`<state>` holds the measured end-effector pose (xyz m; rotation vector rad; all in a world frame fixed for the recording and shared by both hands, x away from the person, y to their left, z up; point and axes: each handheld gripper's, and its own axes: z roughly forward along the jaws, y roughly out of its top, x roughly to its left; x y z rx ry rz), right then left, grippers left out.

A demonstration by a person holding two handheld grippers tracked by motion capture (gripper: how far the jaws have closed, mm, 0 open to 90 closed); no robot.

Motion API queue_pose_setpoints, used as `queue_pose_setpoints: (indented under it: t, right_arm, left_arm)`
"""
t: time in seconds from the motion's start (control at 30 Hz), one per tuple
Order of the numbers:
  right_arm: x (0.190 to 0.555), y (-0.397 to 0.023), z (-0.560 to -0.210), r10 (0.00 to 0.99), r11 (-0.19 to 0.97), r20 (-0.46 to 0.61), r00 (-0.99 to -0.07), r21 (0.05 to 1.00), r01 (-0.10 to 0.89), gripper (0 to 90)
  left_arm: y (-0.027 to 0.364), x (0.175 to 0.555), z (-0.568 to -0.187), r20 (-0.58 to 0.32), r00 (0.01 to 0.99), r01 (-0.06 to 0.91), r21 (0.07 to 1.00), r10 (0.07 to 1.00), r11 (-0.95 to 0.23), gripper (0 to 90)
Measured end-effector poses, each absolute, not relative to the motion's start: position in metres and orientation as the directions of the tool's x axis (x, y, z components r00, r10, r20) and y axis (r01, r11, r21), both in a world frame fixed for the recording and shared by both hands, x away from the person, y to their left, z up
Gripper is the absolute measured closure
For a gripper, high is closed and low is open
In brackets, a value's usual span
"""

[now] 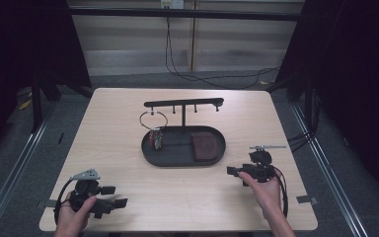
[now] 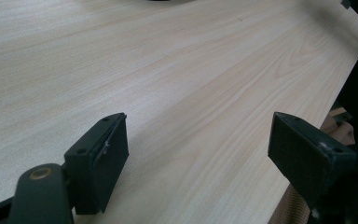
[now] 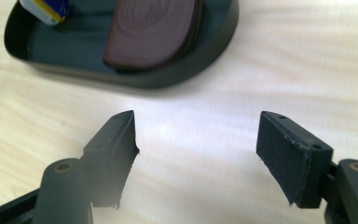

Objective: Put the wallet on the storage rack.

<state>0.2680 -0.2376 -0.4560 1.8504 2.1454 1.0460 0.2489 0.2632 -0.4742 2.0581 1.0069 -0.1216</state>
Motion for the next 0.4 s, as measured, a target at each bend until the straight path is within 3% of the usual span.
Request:
queue_pose_setpoints:
  t: [0.2, 0.4]
  right_arm:
    - [0.240, -0.245, -0.465, 0.928, 0.004, 0.299, -0.223, 0.591, 0.806, 28.6]
    - [0.234, -0.254, -0.475, 0.948, 0.007, 0.254, -0.193, 0.588, 0.808, 27.1]
  left_arm:
    - [0.263, 0.249, -0.474, -0.409, 0.672, 0.695, 0.636, 0.618, -0.335, 20.1]
    - [0.264, 0.248, -0.472, -0.402, 0.680, 0.687, 0.643, 0.613, -0.339, 19.9]
